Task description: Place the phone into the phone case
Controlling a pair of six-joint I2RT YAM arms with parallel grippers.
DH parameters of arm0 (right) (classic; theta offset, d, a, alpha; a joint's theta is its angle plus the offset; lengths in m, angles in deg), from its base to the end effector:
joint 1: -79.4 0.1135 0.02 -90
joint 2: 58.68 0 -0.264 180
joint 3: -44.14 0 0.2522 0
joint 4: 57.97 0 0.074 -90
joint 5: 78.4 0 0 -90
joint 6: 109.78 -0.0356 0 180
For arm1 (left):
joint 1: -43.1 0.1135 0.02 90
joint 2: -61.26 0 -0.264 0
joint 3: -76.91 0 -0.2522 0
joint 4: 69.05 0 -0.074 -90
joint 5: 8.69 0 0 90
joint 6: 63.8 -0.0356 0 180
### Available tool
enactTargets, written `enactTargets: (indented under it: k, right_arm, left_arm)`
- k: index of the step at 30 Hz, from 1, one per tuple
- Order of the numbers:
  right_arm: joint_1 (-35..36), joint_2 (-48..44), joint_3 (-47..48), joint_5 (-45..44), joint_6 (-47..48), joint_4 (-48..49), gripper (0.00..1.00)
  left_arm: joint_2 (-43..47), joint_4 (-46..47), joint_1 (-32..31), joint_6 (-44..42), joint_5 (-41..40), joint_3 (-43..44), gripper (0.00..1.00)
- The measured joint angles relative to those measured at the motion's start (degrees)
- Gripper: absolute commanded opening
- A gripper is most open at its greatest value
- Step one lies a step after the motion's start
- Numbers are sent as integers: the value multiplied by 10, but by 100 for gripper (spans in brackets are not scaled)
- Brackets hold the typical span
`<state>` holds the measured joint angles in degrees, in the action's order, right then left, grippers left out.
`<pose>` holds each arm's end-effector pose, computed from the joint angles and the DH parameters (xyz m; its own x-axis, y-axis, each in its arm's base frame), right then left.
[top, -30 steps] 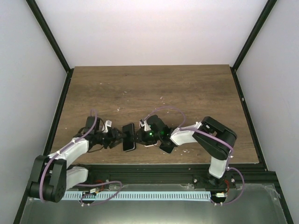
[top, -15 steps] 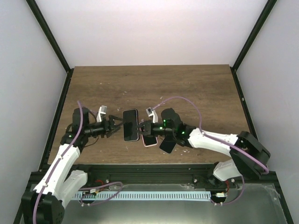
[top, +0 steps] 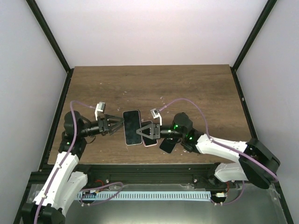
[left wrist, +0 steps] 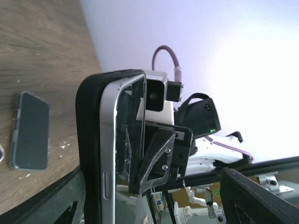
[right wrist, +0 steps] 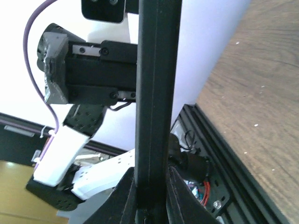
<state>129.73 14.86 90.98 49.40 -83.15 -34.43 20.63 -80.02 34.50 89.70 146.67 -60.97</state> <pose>0.1571 0.2237 0.2477 -0.9087 0.0108 -0.4173 -0.4163 0.0529 0.9077 0.1528 -0.0558 0.2773 -0.9218 -0.2379 -0.3061 0.2776 0.1462 -0.9495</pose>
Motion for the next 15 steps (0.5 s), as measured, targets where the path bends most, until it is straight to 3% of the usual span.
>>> enactTargets:
  k: [5, 9, 13, 15]
  right_arm:
    - [1, -28, -7, 28, -11, 27, 6]
    - [1, -26, -16, 57, -35, 79, 6]
    - [1, -15, -17, 78, -57, 127, 7]
    - [1, -12, -18, 83, -64, 137, 7]
  left_arm:
    - [16, 62, -1, 36, 15, 0, 80]
    - [9, 81, -5, 47, 18, 0, 74]
    - [6, 91, -10, 58, 18, 0, 51]
    - [5, 108, -12, 66, 18, -2, 34]
